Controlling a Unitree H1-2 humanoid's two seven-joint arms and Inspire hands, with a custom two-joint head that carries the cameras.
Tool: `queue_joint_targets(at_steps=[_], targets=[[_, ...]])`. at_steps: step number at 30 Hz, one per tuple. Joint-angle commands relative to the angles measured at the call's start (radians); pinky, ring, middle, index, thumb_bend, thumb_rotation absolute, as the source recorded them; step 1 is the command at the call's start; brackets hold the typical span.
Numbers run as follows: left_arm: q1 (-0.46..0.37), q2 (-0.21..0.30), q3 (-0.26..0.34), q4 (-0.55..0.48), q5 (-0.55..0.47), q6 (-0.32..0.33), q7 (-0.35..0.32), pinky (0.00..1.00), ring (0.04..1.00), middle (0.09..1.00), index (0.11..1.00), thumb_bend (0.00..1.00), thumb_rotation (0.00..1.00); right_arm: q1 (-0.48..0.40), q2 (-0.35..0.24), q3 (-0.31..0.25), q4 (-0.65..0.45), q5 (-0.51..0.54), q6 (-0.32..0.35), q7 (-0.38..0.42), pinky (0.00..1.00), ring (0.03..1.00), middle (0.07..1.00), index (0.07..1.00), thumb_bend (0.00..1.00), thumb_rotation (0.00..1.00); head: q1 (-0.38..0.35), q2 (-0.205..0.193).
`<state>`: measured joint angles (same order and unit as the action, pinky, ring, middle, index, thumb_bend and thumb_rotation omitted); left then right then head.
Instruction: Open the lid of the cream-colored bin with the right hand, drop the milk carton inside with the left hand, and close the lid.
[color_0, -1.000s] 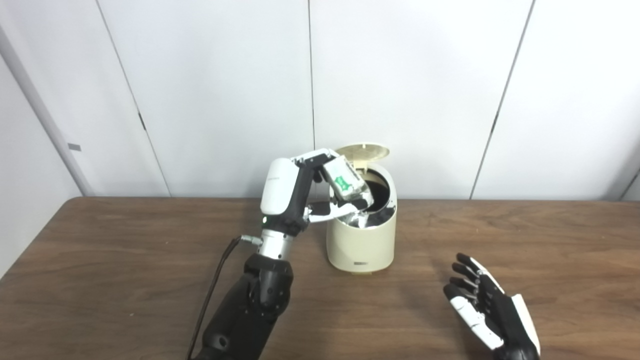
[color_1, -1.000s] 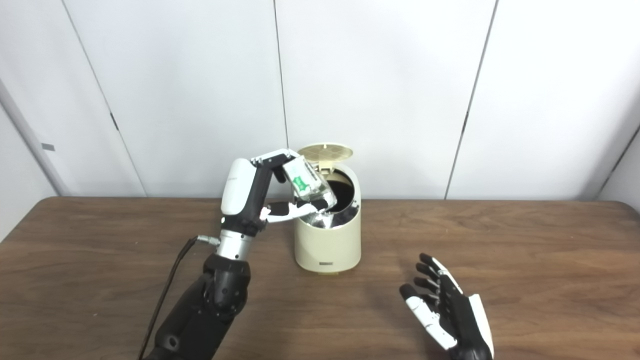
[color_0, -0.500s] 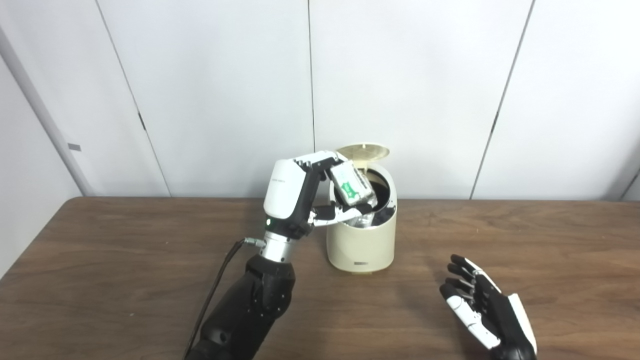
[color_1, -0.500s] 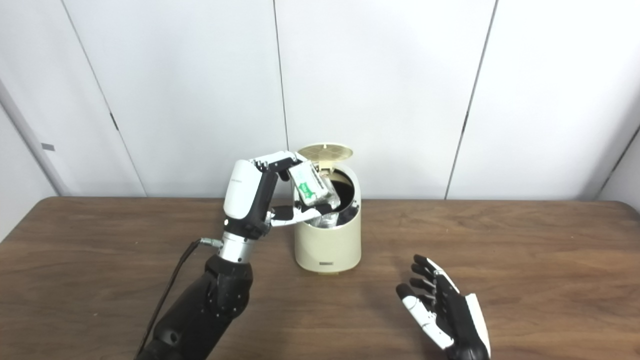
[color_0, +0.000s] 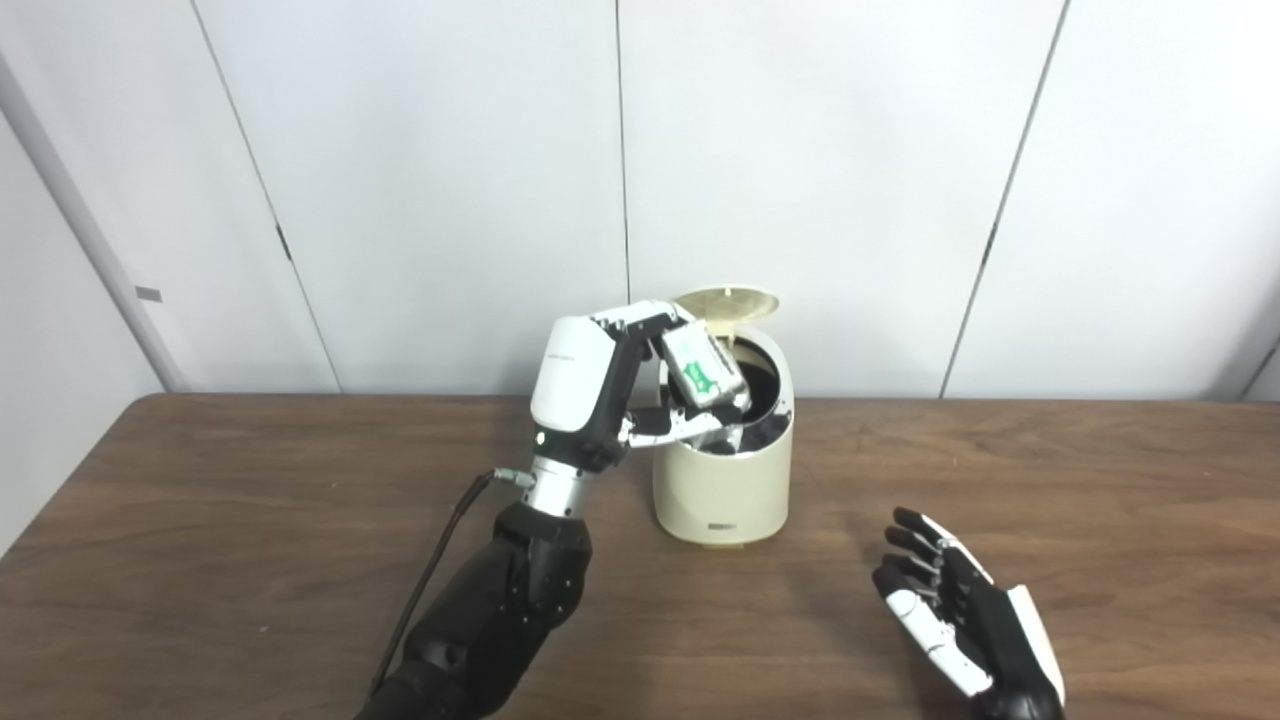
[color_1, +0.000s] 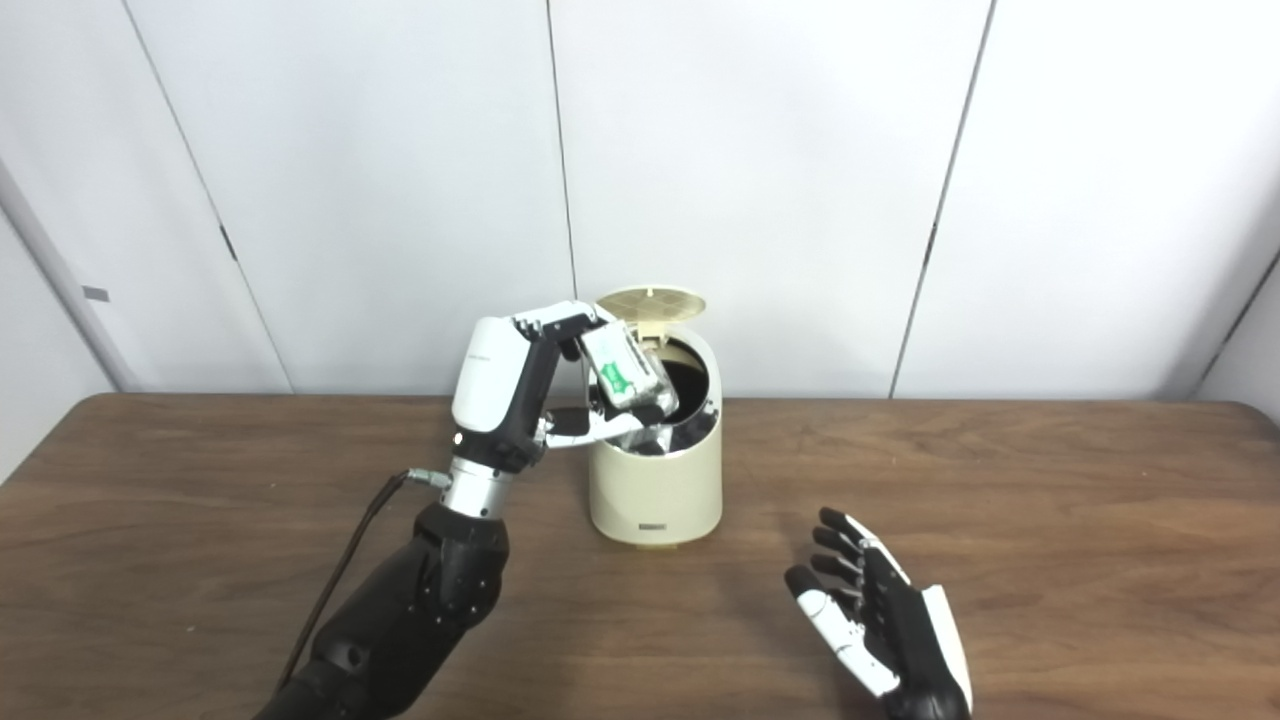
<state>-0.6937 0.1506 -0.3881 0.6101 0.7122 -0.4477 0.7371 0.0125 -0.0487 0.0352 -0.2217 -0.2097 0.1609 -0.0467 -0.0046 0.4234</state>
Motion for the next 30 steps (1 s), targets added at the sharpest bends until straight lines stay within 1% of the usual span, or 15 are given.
queue_joint_targets(at_steps=[1, 4, 7, 12, 15, 18, 19, 22, 24, 26, 27, 28, 29, 30], targets=[[-0.071, 0.016, -0.006, 0.0, -0.006, -0.022, 0.052, 0.36, 0.417, 0.516, 0.487, 0.48, 0.0, -0.033, 0.005, 0.0, -0.031, -0.002, -0.012, -0.003, 0.66, 0.785, 0.824, 0.841, 0.53, 0.65, -0.001, 0.002], [-0.077, 0.021, -0.018, 0.02, 0.0, -0.022, 0.077, 0.36, 0.422, 0.517, 0.48, 0.48, 0.0, -0.033, 0.0, 0.002, -0.03, -0.011, -0.016, -0.002, 0.66, 0.785, 0.825, 0.844, 0.53, 0.68, -0.003, 0.003], [-0.081, 0.028, -0.034, 0.027, -0.001, -0.022, 0.092, 0.36, 0.422, 0.516, 0.483, 0.48, 0.0, -0.033, 0.0, 0.002, -0.029, -0.012, -0.017, -0.002, 0.66, 0.783, 0.824, 0.843, 0.53, 0.68, -0.002, 0.002], [-0.087, 0.035, -0.051, 0.034, -0.012, -0.022, 0.102, 0.36, 0.424, 0.512, 0.479, 0.48, 0.0, -0.035, 0.007, -0.003, -0.024, 0.002, -0.023, -0.005, 0.66, 0.782, 0.821, 0.841, 0.54, 0.67, -0.003, 0.003], [-0.087, 0.037, -0.054, 0.032, -0.022, -0.022, 0.095, 0.36, 0.423, 0.509, 0.482, 0.48, 0.0, -0.039, 0.004, 0.001, -0.022, -0.014, -0.02, -0.008, 0.65, 0.776, 0.817, 0.839, 0.54, 0.67, -0.003, 0.004], [-0.082, 0.04, -0.05, 0.016, -0.038, -0.022, 0.066, 0.35, 0.414, 0.504, 0.494, 0.48, 0.0, -0.041, 0.007, -0.004, -0.019, -0.001, -0.021, -0.006, 0.66, 0.783, 0.819, 0.841, 0.54, 0.67, -0.003, 0.004], [-0.077, 0.039, -0.04, 0.008, -0.042, -0.022, 0.043, 0.35, 0.412, 0.503, 0.497, 0.48, 0.0, -0.041, 0.009, -0.006, -0.018, 0.005, -0.023, -0.006, 0.66, 0.784, 0.819, 0.841, 0.54, 0.66, -0.003, 0.004], [-0.064, 0.037, -0.012, -0.014, -0.048, -0.019, -0.014, 0.34, 0.407, 0.496, 0.54, 0.47, 0.0, -0.041, 0.01, -0.009, -0.015, 0.016, -0.026, -0.005, 0.67, 0.79, 0.824, 0.846, 0.54, 0.67, -0.003, 0.004], [-0.056, 0.034, 0.005, -0.028, -0.044, -0.01, -0.05, 0.32, 0.405, 0.495, 0.553, 0.47, 0.0, -0.042, 0.007, -0.008, -0.013, 0.011, -0.029, -0.005, 0.66, 0.784, 0.822, 0.847, 0.55, 0.68, -0.003, 0.005], [-0.047, 0.031, 0.021, -0.048, -0.038, 0.015, -0.091, 0.31, 0.408, 0.498, 0.559, 0.47, 0.0, -0.042, 0.002, -0.006, -0.01, 0.005, -0.033, -0.004, 0.66, 0.782, 0.822, 0.849, 0.54, 0.69, -0.002, 0.005], [-0.042, 0.03, 0.028, -0.059, -0.037, 0.024, -0.111, 0.34, 0.391, 0.491, 0.556, 0.49, 0.0, -0.042, 0.001, -0.006, -0.01, 0.004, -0.033, -0.004, 0.66, 0.782, 0.822, 0.849, 0.54, 0.69, -0.002, 0.005], [-0.038, 0.028, 0.033, -0.067, -0.037, 0.029, -0.127, 0.36, 0.395, 0.478, 0.55, 0.5, 0.0, -0.042, 0.001, -0.006, -0.011, 0.004, -0.033, -0.004, 0.65, 0.781, 0.821, 0.848, 0.55, 0.69, -0.002, 0.005], [-0.035, 0.028, 0.038, -0.075, -0.037, 0.032, -0.142, 0.37, 0.417, 0.485, 0.556, 0.59, 0.0, -0.041, 0.001, -0.007, -0.011, 0.007, -0.034, -0.003, 0.65, 0.781, 0.821, 0.848, 0.55, 0.69, -0.002, 0.005], [-0.031, 0.027, 0.042, -0.084, -0.037, 0.038, -0.157, 0.38, 0.434, 0.53, 0.588, 0.76, 0.02, -0.041, 0.001, -0.007, -0.011, 0.01, -0.034, -0.002, 0.66, 0.782, 0.82, 0.849, 0.55, 0.69, -0.003, 0.005]])
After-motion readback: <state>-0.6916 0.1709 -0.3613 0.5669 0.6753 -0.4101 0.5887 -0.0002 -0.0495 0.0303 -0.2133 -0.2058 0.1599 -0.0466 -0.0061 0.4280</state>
